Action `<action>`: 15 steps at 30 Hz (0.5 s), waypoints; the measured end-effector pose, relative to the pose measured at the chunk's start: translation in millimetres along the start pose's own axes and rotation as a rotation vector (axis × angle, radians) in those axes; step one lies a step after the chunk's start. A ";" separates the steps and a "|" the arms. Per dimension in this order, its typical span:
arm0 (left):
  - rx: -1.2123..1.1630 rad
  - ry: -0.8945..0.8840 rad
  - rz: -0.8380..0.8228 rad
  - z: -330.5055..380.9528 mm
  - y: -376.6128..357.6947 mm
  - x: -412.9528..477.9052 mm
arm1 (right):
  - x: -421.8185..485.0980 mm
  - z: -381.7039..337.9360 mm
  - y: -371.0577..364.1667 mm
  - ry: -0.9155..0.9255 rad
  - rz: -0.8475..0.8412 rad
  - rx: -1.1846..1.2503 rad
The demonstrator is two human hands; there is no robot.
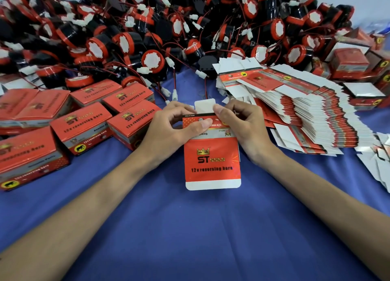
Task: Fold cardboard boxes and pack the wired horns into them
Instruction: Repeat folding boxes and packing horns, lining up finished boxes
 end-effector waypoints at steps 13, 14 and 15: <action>0.029 -0.176 0.158 13.4 10.7 -3.1 | -10.1 -4.2 -17.2 -0.041 -0.075 0.117; -0.006 -0.169 0.116 14.1 7.4 -3.1 | -11.0 -6.8 -16.9 -0.019 -0.077 0.128; -0.042 -0.156 0.069 14.4 4.0 -2.9 | -12.2 -9.3 -16.6 0.006 -0.078 0.129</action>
Point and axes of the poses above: each hand's wrist, its own x-axis towards the middle knuckle, its own y-axis out of the back of the hand, z = x × y, the point moved 7 cm from there along x, towards the middle knuckle, and after that the axes turned 4 degrees about -y, right-handed, at the moved point
